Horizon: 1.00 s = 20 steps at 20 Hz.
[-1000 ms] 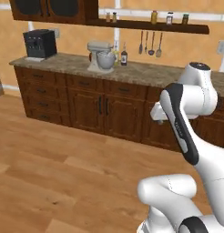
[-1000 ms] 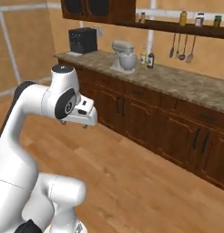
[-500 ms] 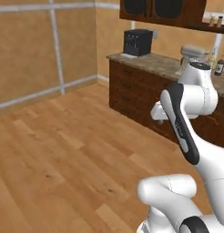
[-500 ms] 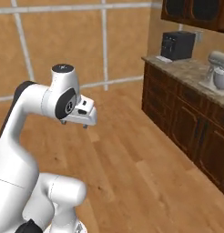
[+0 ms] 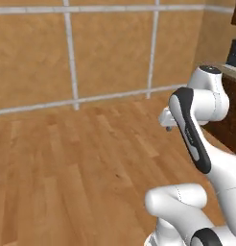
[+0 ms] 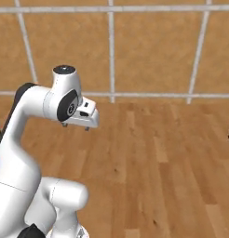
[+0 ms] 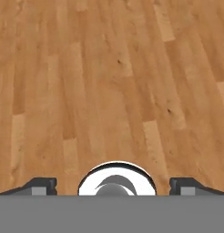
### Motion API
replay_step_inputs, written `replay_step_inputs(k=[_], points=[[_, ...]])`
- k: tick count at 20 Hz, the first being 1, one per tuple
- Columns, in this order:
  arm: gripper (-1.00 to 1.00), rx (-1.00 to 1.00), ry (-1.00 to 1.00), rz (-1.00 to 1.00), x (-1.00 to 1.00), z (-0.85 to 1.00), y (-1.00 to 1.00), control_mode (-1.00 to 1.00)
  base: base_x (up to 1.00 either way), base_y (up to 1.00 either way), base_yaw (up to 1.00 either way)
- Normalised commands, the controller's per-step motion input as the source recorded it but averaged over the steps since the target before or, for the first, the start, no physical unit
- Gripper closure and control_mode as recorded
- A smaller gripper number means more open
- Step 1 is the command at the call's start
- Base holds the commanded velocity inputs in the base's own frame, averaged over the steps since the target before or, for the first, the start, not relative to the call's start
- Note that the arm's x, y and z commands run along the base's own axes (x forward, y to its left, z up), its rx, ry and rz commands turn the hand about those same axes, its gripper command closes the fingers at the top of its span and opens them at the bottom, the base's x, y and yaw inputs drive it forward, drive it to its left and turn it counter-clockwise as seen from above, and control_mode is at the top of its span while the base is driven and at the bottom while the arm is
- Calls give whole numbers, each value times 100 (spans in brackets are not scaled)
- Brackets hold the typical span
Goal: Navigate to the stove.
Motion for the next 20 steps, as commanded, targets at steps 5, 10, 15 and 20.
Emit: replay_step_inputs(k=[5,10,15,20], points=[[-100,0,0,0,0,0,0,100,51,100,49],[-100,0,0,0,0,0,0,100,46,97,50],[-100,0,0,0,0,0,0,100,23,94,57],[-100,0,0,0,0,0,0,100,40,87,58]])
